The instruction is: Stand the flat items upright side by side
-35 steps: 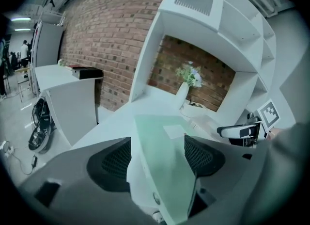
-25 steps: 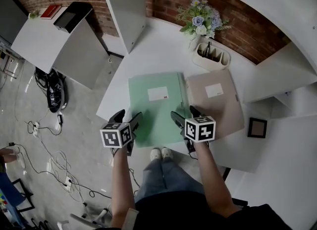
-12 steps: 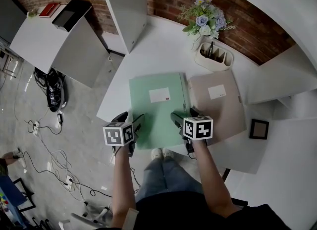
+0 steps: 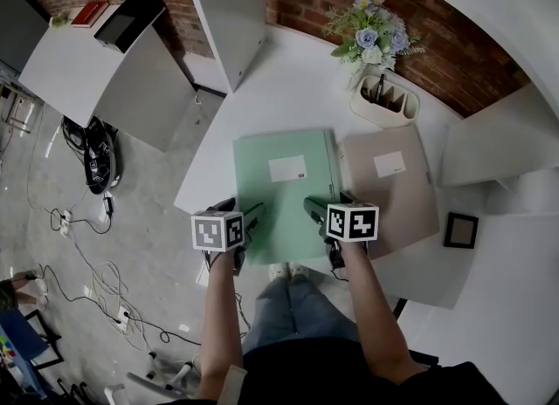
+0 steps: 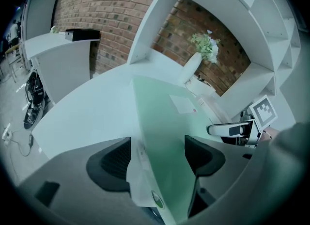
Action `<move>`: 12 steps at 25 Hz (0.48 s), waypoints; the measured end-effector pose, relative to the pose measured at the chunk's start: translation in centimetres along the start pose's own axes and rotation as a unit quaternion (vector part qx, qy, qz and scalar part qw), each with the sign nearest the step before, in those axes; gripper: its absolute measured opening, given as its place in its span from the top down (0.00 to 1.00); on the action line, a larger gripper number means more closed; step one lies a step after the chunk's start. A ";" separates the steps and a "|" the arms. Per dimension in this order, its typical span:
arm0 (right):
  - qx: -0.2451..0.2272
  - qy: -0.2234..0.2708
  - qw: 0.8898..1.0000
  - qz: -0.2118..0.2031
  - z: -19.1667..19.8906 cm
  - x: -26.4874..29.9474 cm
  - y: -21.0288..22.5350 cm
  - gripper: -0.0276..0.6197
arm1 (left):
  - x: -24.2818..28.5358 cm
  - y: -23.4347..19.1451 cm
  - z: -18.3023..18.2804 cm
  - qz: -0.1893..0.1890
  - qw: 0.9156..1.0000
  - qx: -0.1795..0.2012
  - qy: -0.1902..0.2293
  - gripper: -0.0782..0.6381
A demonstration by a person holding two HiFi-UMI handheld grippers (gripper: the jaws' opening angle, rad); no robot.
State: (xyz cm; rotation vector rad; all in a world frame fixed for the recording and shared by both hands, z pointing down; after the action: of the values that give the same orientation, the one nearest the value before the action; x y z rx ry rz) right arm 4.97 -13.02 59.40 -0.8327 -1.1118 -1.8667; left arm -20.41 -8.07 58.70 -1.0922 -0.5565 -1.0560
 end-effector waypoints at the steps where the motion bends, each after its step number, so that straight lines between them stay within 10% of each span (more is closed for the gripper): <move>1: 0.006 -0.001 1.000 -0.004 0.1 0.1 0.1 0.35 | 0.1 0.0 0.0 0.001 1.000 0.000 -0.002 0.45; 12: 0.024 0.005 0.999 -0.036 0.4 0.5 0.4 0.35 | 1.0 0.2 0.2 0.027 0.999 -0.029 -0.005 0.45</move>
State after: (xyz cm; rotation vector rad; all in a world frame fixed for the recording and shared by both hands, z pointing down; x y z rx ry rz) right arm 5.12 -12.93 60.14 -0.7650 -1.1906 -1.8924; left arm -19.78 -8.34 59.53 -1.1578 -0.5042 -1.0265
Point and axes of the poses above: the fingertips, and each gripper's own axes: x forward along the fingers, y to its right, z out of its underside, the point moved 8 cm from there along -x, backward along the fingers, and after that the axes turned 5 degrees about -y, right-handed, at the moved point
